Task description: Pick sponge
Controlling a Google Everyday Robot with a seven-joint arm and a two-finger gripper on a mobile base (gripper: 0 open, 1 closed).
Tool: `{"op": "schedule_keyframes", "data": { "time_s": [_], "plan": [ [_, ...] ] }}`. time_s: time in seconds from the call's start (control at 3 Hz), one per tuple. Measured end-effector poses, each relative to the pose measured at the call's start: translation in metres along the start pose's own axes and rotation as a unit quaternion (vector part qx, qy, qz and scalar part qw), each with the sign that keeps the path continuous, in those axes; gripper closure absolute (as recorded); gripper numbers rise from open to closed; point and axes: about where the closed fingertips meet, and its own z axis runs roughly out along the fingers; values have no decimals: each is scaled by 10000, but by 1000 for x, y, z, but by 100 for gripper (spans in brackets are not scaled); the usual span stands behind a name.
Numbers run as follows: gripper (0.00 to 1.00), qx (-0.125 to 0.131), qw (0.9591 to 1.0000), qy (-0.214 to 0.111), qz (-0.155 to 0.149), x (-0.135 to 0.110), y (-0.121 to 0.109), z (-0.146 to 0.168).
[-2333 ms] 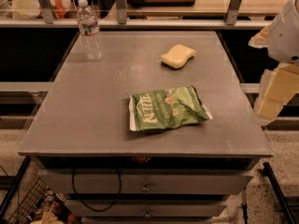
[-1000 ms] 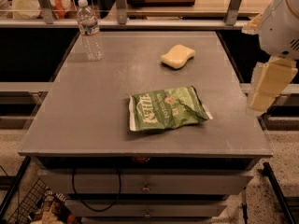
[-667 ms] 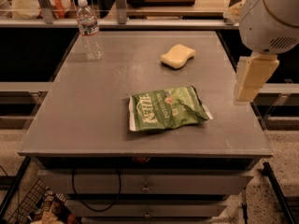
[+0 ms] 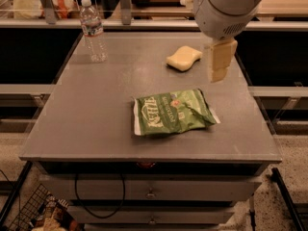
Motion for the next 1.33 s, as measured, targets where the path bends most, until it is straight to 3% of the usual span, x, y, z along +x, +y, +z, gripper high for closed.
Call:
{"op": "schedule_keyframes", "data": {
  "time_s": [0.33,0.67,1.0,1.33],
  "plan": [
    [0,4,10000,-3,-40,-3,-2,2],
    [0,226,9994,27,-270,-9,-16,16],
    [0,538,9964,-33,-651,-22,-46,43],
    [0,585,9942,-229,-868,-30,-67,75]
  ]
}}
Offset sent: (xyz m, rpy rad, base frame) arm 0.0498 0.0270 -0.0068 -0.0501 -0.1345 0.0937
